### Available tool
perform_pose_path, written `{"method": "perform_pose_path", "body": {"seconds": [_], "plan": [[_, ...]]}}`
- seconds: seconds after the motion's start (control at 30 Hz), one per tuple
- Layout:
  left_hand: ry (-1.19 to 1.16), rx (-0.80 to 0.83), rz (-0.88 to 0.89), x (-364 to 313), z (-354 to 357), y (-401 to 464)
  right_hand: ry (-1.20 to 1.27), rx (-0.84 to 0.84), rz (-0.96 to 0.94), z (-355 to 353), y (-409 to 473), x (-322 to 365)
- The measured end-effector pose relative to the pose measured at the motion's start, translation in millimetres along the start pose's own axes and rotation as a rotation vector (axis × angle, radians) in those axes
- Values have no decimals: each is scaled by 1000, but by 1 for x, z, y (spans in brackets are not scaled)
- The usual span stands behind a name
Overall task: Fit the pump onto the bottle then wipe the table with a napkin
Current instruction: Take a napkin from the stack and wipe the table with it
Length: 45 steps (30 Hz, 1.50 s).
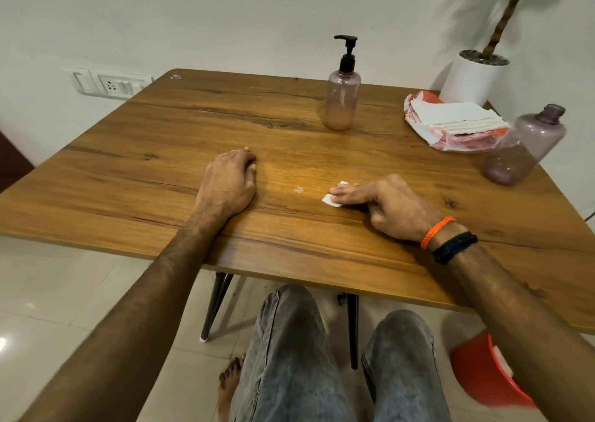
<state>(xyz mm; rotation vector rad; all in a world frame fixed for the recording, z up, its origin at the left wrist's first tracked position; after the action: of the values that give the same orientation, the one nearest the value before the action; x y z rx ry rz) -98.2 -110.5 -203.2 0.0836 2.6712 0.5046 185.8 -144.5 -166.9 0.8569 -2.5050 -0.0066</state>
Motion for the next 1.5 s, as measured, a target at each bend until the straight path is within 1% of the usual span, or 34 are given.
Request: {"method": "perform_pose_path", "body": {"seconds": [0.13, 0.2, 0.3, 0.47, 0.53, 0.67, 0.73, 0.8, 0.87, 0.93, 1.0, 1.1, 1.17, 1.23, 1.33, 1.43, 1.5], "plan": [[-3, -8, 4, 0, 0, -1, 25, -249, 202, -1, 11, 2], [-7, -10, 9, 0, 0, -1, -15, -285, 258, 5, 20, 7], [-16, -1, 20, 0, -1, 1, -64, -222, 282, 18, 27, 17], [-18, -4, 21, -1, -2, 3, -137, -144, 185, 32, 26, 37], [-12, -4, 19, -2, -2, 2, -97, -102, 116, 38, 20, 52], [6, -20, -1, -6, -2, 1, -29, 30, -89, 53, 4, 83], [8, -22, -4, -6, -1, 1, 70, 49, -124, 51, 1, 85], [4, -13, -3, -5, -1, 1, 239, -32, -34, 40, 4, 75], [4, -13, 1, -4, -1, 2, 358, -183, 107, 28, 15, 56], [4, -9, -1, -3, 0, 2, 302, -315, 211, 19, 29, 39], [-1, 2, 2, -2, 0, 2, 149, -350, 239, 15, 43, 25], [-9, 7, 10, -1, -1, 1, -1, -211, 219, 21, 59, 14], [-3, 5, 9, -2, -1, 2, -64, -128, 136, 29, 62, 17], [6, 0, -2, -3, -1, 2, -85, -86, 37, 37, 59, 26], [15, -8, -15, -5, -1, 2, -22, -21, -111, 46, 41, 44], [19, -23, -24, -7, -1, 1, 46, 98, -255, 49, 19, 59], [20, -29, -24, -7, 0, 1, 111, 160, -305, 45, 7, 60]]}}
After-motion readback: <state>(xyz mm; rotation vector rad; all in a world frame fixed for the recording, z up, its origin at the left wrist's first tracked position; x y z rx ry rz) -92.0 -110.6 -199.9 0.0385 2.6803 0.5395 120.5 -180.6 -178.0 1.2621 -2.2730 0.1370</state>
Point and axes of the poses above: each hand's wrist, its own y-axis towards the middle knuckle, its own z-axis out of the palm, x = y × z, the point moved 2 cm from there along y, towards the middle knuckle, and after that the axes turned 4 degrees about -x, right-handed, at the moved point
